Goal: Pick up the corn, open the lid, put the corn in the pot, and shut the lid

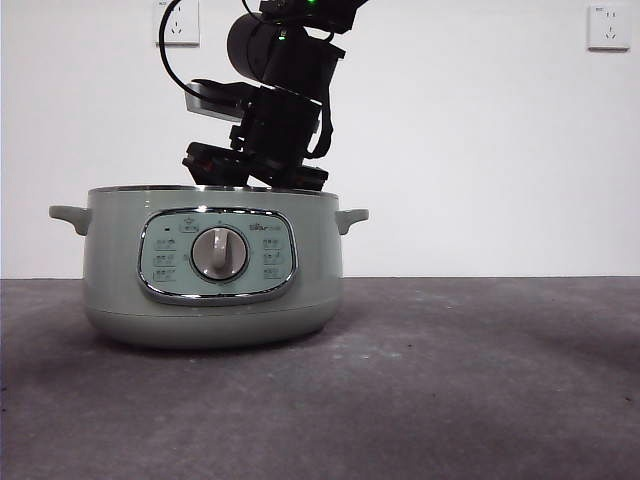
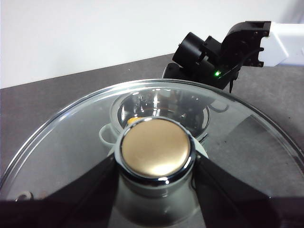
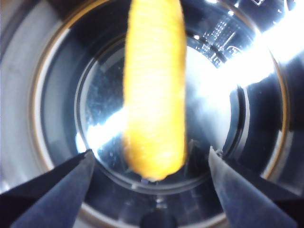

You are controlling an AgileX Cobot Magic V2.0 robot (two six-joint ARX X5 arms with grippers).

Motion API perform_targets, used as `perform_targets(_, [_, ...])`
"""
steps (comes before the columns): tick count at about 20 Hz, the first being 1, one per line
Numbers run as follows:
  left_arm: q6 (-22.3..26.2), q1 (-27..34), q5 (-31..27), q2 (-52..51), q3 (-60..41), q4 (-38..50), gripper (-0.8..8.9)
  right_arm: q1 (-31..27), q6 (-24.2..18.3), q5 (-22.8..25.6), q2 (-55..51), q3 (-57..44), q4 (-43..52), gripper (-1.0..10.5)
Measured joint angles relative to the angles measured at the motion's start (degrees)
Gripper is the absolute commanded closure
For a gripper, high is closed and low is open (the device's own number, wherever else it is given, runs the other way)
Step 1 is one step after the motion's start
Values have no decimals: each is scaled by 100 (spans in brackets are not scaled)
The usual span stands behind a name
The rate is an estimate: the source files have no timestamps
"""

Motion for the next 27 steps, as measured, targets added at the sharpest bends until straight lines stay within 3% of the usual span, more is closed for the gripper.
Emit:
perform_targets(6, [136, 0, -2, 472, 0, 341, 822, -24, 109, 363, 52, 1777, -1276, 537])
perform_targets(9, [234, 0, -2, 848, 0, 678, 822, -94, 358, 560, 52, 2835, -2109, 537])
perform_targets(13, [330, 0, 4, 1609, 0, 1266, 822, -282, 778, 514, -234, 3182, -2127, 538])
perform_targets(17, [435, 0, 243, 2459, 0, 1845, 822, -466, 918, 520, -1244, 2465, -2129, 538])
perform_targets(22, [476, 0, 546, 3641, 0, 3292, 822, -474, 896, 507, -3499, 461, -2129, 538])
perform_targets(27, [494, -81, 592, 4981, 0, 3989, 821, -472, 901, 507, -5462, -1191, -2129, 538])
